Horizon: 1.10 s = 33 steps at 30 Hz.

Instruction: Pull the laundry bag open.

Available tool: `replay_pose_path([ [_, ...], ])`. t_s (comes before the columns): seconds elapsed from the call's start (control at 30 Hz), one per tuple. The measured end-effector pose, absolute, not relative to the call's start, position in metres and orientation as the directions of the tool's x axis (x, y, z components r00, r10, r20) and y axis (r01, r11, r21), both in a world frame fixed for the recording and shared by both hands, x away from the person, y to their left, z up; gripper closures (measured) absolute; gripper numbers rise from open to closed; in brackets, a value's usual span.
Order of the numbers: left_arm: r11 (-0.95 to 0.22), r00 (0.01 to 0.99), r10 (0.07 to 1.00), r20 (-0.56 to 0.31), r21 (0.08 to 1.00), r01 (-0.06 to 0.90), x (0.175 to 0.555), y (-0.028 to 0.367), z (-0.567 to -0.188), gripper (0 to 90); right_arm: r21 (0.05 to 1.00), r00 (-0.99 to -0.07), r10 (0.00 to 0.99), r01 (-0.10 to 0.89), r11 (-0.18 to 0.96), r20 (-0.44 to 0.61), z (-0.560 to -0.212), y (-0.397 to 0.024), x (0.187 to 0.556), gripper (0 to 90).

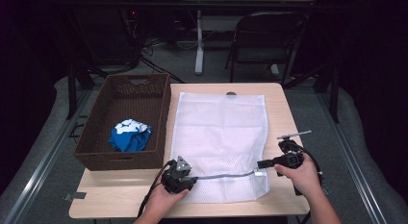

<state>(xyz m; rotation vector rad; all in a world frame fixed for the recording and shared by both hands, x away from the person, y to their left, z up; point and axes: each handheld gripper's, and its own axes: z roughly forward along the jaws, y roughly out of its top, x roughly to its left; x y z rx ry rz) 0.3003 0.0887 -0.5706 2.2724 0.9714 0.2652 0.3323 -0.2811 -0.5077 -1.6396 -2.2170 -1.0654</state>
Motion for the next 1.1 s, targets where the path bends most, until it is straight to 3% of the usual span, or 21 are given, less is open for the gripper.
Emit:
replay_pose_path([
  [0.03, -0.499, 0.702, 0.708, -0.081, 0.646, 0.578, 0.3, 0.088, -0.568, 64.4, 0.44, -0.381, 0.757, 0.887, 0.138, 0.531, -0.508, -0.281, 0.333, 84.7],
  [0.23, -0.479, 0.737, 0.664, -0.13, 0.683, 0.552, 0.299, 0.072, -0.549, 64.3, 0.444, -0.381, 0.752, 0.886, 0.131, 0.538, -0.507, -0.285, 0.333, 84.7],
  [0.67, -0.512, 0.805, 0.577, -0.137, 0.708, 0.487, 0.306, 0.007, -0.54, 62.9, 0.449, -0.379, 0.743, 0.886, 0.119, 0.551, -0.507, -0.29, 0.331, 84.7],
  [1.1, -0.542, 0.836, 0.53, -0.143, 0.701, 0.463, 0.307, -0.03, -0.546, 63.2, 0.457, -0.382, 0.729, 0.883, 0.107, 0.568, -0.507, -0.293, 0.329, 84.8],
])
